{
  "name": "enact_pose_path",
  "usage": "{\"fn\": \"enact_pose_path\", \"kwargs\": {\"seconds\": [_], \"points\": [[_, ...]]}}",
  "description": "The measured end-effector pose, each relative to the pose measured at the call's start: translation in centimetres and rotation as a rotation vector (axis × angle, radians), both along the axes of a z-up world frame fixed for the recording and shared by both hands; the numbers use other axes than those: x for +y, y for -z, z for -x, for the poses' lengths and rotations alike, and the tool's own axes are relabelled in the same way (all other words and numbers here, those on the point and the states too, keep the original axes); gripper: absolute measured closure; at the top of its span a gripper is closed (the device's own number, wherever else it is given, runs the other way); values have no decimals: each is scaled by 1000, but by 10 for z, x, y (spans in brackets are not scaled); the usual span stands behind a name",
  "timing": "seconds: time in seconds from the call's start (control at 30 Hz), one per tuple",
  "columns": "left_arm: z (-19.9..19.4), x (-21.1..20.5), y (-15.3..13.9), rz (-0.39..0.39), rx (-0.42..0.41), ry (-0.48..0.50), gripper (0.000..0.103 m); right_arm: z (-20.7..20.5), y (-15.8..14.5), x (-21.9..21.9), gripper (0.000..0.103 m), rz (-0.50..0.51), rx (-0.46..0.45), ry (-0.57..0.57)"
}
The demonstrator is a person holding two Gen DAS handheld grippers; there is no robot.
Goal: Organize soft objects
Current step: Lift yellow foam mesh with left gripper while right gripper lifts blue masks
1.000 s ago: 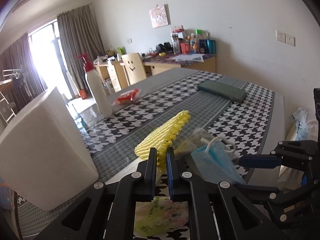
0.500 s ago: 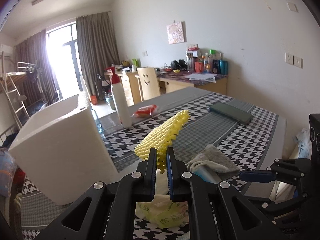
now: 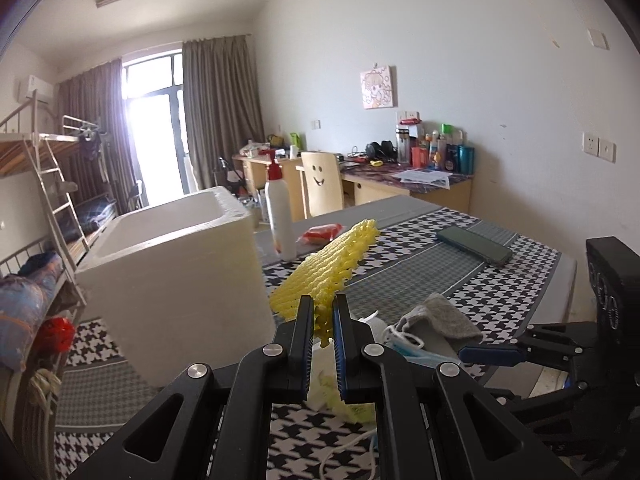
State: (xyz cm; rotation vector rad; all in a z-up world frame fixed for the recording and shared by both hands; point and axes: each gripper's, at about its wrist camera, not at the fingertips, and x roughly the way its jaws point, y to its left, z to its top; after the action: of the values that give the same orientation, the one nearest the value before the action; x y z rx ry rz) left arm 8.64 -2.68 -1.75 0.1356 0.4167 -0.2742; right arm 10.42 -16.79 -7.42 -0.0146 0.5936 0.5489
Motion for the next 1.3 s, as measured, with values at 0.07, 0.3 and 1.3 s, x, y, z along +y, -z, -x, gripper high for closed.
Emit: {"fn": "enact_pose_path", "kwargs": {"seconds": [0.07,0.3,1.3], "points": [[3,4,1,3,0,-9,93,-2,1,4,56,0,7,-6],[6,12,6,23,2,-30,93,-13,-4,5,64,-14,50,22],[26,35,0,91,-17,-58,93,-13,-17,7,90,56,112,69]]}}
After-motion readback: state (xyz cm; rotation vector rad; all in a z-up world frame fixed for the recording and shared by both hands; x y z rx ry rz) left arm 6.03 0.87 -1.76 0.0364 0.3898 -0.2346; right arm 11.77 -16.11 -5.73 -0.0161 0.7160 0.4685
